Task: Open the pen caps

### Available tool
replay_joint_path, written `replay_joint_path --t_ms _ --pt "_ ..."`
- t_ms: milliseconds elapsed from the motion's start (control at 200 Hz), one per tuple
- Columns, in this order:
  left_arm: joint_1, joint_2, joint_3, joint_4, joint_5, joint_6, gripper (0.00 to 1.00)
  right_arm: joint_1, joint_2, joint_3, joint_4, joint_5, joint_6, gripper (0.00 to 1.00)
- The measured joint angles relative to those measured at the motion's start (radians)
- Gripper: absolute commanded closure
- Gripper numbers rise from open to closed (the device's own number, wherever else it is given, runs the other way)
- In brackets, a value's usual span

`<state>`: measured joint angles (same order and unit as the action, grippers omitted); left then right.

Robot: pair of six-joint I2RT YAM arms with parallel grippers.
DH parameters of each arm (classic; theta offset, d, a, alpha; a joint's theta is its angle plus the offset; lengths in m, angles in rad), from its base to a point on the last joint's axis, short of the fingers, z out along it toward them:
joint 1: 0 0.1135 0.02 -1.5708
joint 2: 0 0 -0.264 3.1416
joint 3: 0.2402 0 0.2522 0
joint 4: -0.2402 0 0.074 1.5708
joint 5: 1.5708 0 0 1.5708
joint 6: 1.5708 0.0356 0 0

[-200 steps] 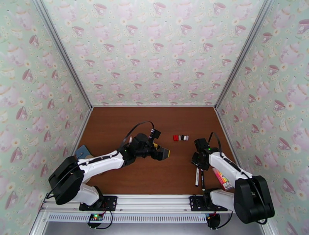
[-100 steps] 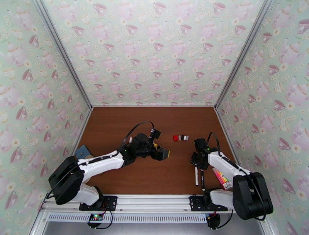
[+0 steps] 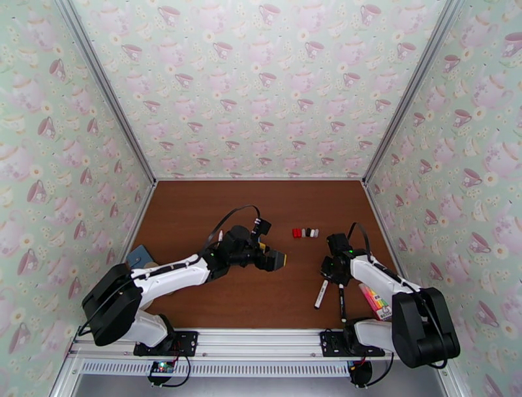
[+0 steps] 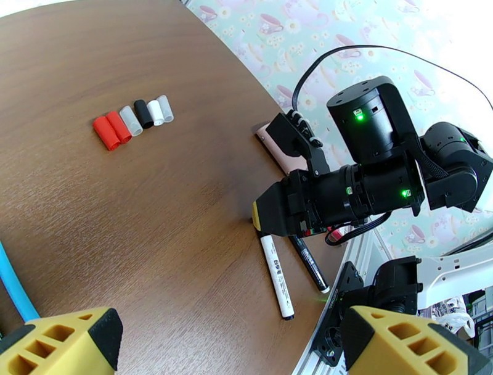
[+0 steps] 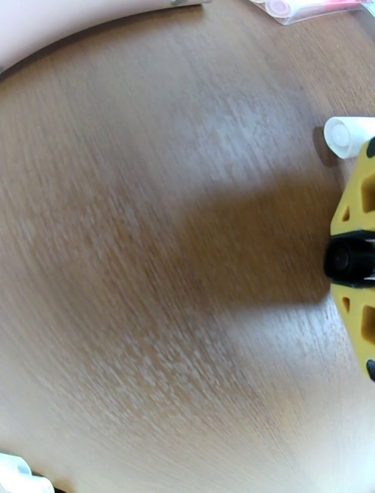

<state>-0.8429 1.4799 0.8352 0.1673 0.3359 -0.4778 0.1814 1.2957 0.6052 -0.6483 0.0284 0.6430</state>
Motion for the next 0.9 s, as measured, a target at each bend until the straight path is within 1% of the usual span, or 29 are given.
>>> replay_joint_path --t_ms 40,210,285,466,651,771,811,901 --pt "0.0 0.0 0.0 -0.002 -0.001 0.0 0.0 0.0 0.0 0.0 0.001 -0.004 0.0 0.73" --pt "-0.001 0.0 0.0 -0.007 -0.003 0.0 0.0 0.0 0.0 -0.003 0.013 -0.032 -0.004 0.66" --pt "-0.001 0.0 0.0 -0.008 -0.003 0.0 0.0 0.0 0.0 -0.006 0.016 -0.045 -0.009 0.66" --pt "-0.001 0.0 0.0 -0.014 -0.004 0.0 0.0 0.005 0.003 -0.011 0.02 -0.07 -0.026 0.72" --pt "-0.001 0.0 0.0 -0.018 -0.011 0.0 0.0 0.009 0.012 -0.007 0.015 -0.061 -0.036 0.8" --pt "-0.001 0.0 0.0 -0.017 -0.018 0.0 0.0 0.01 0.011 -0.005 0.015 -0.063 -0.037 0.82" --pt "-0.001 0.0 0.0 -0.016 -0.018 0.0 0.0 0.01 0.009 -0.005 0.016 -0.067 -0.037 0.83" --pt "-0.001 0.0 0.0 -0.015 -0.018 0.0 0.0 0.016 -0.011 -0.005 0.035 -0.095 -0.037 0.85"
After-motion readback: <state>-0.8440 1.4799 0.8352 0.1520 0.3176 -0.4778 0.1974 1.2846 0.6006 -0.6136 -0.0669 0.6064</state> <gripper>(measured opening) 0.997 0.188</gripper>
